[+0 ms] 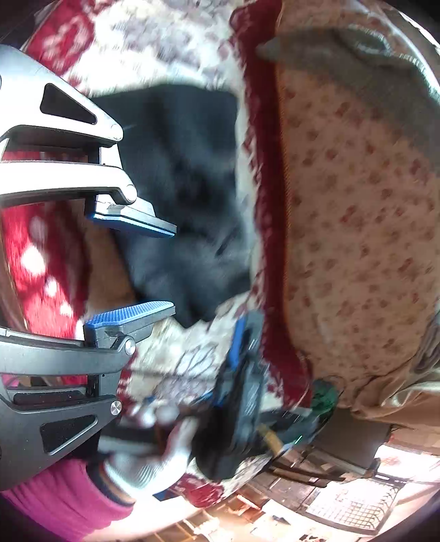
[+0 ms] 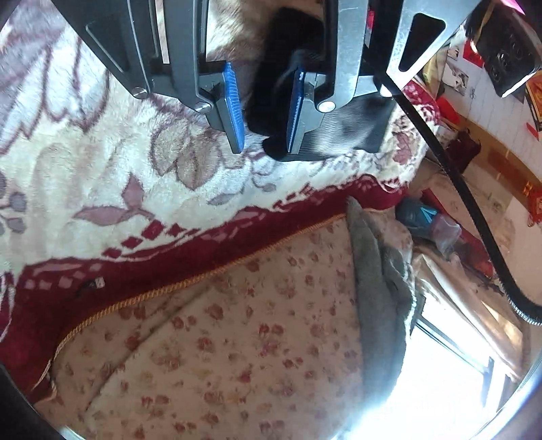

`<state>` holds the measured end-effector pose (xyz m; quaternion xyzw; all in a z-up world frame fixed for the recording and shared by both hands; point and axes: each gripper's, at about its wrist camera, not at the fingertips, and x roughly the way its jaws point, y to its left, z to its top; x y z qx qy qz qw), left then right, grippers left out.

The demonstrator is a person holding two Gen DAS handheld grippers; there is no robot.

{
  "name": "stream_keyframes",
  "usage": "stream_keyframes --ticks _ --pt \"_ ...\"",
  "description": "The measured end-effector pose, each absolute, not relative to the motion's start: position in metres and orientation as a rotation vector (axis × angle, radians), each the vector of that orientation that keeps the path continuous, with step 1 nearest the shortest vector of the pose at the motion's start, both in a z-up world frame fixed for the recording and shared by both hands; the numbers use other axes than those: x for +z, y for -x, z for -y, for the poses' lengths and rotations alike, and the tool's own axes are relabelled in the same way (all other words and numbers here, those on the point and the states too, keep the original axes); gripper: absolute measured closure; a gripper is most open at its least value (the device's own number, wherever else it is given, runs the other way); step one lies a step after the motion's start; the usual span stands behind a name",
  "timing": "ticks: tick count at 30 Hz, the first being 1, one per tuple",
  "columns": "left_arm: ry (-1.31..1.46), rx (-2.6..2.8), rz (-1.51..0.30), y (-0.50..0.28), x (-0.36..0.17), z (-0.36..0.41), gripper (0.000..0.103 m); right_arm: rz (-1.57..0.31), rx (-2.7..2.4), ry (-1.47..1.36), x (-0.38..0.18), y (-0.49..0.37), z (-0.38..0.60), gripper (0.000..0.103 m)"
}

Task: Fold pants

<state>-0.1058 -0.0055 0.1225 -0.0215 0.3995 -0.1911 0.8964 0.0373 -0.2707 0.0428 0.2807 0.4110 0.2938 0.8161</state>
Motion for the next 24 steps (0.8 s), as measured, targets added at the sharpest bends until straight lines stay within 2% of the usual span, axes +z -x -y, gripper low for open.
stream_keyframes --ticks 3,15,18,24 --pt "0.061 -0.298 -0.800 0.092 0.128 -0.026 0.060 -0.880 0.681 -0.597 0.055 -0.024 0.263 0.066" --pt "0.096 -0.122 -0.873 0.015 0.098 -0.080 0.060 -0.918 0.781 -0.364 0.058 0.013 0.202 0.066" --pt "0.079 -0.080 -0.921 -0.002 0.084 -0.080 0.060 -0.908 0.784 -0.244 0.054 0.012 0.187 0.089" --pt "0.077 -0.012 -0.951 -0.015 0.063 -0.092 0.060 -0.928 0.789 -0.227 0.049 0.017 0.196 0.094"
